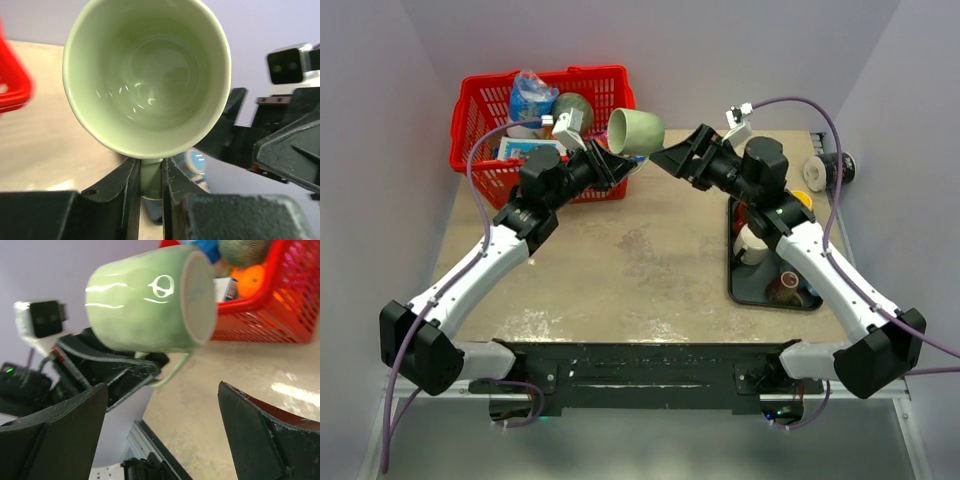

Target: Turn the mug right side up

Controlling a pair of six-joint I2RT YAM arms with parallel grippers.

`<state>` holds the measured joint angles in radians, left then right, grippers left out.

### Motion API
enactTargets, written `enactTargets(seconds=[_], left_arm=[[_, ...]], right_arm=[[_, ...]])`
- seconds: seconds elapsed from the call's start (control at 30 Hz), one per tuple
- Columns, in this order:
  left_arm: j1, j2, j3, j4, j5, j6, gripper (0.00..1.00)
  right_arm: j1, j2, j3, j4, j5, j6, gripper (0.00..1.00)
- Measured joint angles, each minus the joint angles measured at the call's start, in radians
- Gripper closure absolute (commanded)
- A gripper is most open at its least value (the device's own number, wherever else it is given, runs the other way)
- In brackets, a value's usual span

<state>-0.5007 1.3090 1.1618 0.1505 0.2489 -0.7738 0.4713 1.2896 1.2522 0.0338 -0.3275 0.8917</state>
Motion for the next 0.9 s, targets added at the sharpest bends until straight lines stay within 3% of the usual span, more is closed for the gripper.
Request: enactTargets(seconds=[0.23,0.4,0.57,0.73,0.9], left_arm=[[0.003,-0.058,0.007,-0.221,-0.056,0.265,1.00],[0.001,-0.165,-0.076,-0.307,-0.067,0.371,1.00],[0.000,-0.231,-0.166,-0.410,-0.171,0.394,1.00],[0.003,-0.231,-0.242,-0.522,-0.372,0.366,1.00],[0.102,-0.219,-0.301,-0.616,-0.492,0.322,1.00]], right_arm=[[0.000,0.024,0.000,-0.212,0.171,-0.034,0.01],[-0.002,0.059,0.012,-0.331,0.276,-0.058,0.01],[-0.016,0.108,0.065,-0.424,0.358,-0.092,0.01],[-0.057,0.134,0.091,-0.470,0.393,-0.109,0.01],[-0.086,0.151,0.091,-0.502,0.407,-0.109,0.01]])
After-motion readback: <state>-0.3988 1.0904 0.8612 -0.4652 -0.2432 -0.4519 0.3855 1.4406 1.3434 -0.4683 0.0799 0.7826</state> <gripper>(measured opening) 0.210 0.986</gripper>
